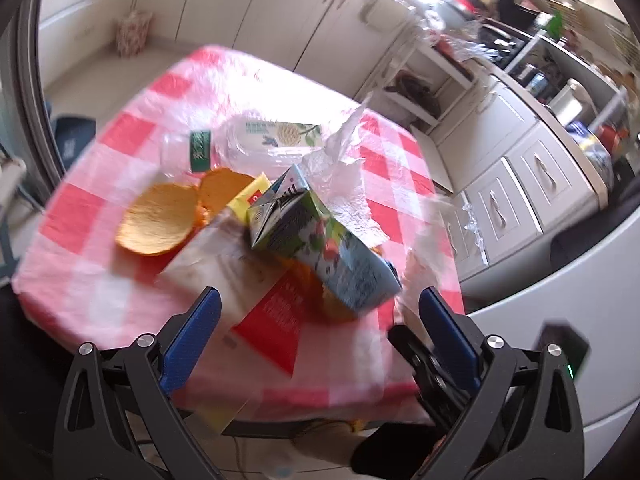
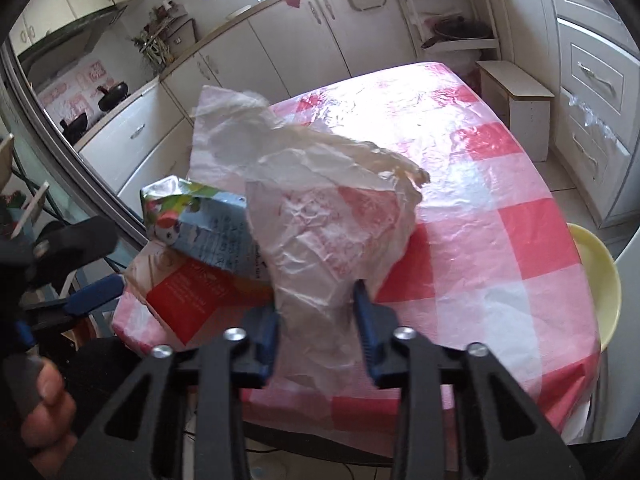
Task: Collect trash
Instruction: 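Grasp the white plastic bag with right tool while left tool grasps juice carton, then drop the plastic bag into the yellow bin with right tool while left carries carton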
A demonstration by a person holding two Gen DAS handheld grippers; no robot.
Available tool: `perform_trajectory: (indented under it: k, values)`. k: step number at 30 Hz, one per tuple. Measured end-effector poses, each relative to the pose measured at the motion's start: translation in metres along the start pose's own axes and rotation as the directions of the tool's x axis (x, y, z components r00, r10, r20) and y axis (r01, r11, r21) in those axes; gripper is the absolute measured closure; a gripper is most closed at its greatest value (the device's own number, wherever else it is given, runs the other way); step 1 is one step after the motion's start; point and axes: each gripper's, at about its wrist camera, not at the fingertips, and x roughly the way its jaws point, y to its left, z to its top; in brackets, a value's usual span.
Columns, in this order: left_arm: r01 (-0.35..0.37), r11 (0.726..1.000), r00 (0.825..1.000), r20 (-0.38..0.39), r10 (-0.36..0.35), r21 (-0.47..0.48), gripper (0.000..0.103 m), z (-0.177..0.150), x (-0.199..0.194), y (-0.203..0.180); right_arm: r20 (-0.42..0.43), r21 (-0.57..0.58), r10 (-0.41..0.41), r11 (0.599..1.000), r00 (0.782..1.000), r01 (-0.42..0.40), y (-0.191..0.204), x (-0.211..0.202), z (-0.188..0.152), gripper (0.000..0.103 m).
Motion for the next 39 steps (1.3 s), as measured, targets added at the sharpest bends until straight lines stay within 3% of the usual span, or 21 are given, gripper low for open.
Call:
perform_trajectory:
  k: [4, 9, 12, 13, 18, 26, 32, 35, 39]
  values:
    - [0.012, 0.993, 0.999, -0.035, -0.016, -0.114, 0.008, 0.015, 0.031, 0.003, 0.013, 0.025, 0.043, 0.999, 0.999, -0.043, -0.008, -0.004, -0.003, 0.084]
    - [-0.012, 0.986, 1.0, -0.011, 0.01, -0.167, 0.011, 0.03, 0.047, 0.0, 0.027, 0.032, 0.063, 0.997, 0.998, -0.064, -0.007, -0.005, -0.004, 0.087]
    - [0.005, 0.98, 1.0, -0.011, -0.008, -0.197, 0.043, 0.04, 0.056, 0.001, 0.047, 0.038, 0.064, 0.997, 0.997, -0.065, -0.006, -0.008, -0.003, 0.087]
    - [0.019, 0.979, 1.0, -0.019, -0.023, -0.201, 0.06, 0.042, 0.059, 0.003, 0.053, 0.041, 0.062, 0.997, 0.997, -0.064, -0.007, -0.01, -0.004, 0.087]
    - [0.068, 0.983, 0.997, -0.026, -0.073, -0.169, 0.073, 0.053, 0.066, -0.001, 0.081, 0.063, 0.06, 0.996, 0.995, -0.065, -0.012, -0.015, -0.004, 0.087]
    - [0.171, 0.983, 0.984, 0.055, -0.167, -0.073, 0.076, 0.065, 0.026, -0.023, 0.164, 0.08, 0.04, 0.995, 0.986, -0.053, -0.022, -0.04, 0.007, 0.087]
    - [0.244, 0.969, 0.967, 0.084, -0.241, -0.034, 0.076, 0.063, -0.003, -0.038, 0.195, 0.171, -0.066, 0.985, 0.979, 0.033, -0.068, -0.065, 0.013, 0.087]
    - [0.288, 0.958, 0.954, 0.086, -0.287, 0.005, 0.076, 0.052, -0.019, -0.05, 0.153, 0.241, -0.138, 0.966, 0.979, 0.099, -0.105, -0.067, 0.017, 0.087]
    - [0.322, 0.945, 0.943, 0.065, -0.326, 0.06, 0.076, 0.031, -0.026, -0.075, 0.0, 0.39, -0.166, 0.908, 0.986, 0.153, -0.174, -0.041, 0.02, 0.087]
